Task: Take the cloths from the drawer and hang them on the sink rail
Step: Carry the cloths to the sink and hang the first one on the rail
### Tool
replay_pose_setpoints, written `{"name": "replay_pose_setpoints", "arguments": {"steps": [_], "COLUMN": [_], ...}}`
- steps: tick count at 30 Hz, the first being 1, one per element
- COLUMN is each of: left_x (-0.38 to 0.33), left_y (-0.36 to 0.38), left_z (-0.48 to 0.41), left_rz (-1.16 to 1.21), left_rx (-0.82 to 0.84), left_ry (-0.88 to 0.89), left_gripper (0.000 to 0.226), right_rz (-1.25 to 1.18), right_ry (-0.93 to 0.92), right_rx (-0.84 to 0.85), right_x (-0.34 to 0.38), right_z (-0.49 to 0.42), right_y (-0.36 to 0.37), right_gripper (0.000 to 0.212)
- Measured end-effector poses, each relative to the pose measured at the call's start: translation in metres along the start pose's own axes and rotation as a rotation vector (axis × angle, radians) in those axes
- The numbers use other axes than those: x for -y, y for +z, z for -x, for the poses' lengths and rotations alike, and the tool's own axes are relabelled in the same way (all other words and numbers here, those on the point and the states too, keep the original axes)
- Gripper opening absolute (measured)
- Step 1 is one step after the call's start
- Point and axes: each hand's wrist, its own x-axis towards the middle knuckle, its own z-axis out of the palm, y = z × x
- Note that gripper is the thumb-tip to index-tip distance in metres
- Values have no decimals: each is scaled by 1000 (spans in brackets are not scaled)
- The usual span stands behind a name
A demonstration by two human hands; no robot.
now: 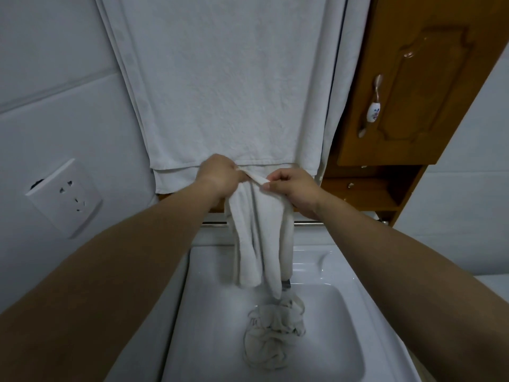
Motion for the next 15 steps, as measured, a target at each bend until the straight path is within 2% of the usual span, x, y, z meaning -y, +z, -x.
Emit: {"name": "replay_pose_setpoints", "arguments": {"steps": [4, 11, 15], "left_x": [26, 63, 79], "left_y": [-35, -52, -66], "left_z": [-18, -22, -16], "left_rz": [-142, -198, -268], "left_rx": [-137, -221, -276], "left_ry": [-108, -233, -271], "left_gripper": [43, 43, 54], "right_rz": [36, 388, 411], "right_ry": [57, 141, 174], "right_rx": [-28, 122, 92], "right_x": [-9, -14, -20], "right_z": [10, 27, 31], "right_y": [-15, -16, -21], "right_gripper": [11, 20, 30]}}
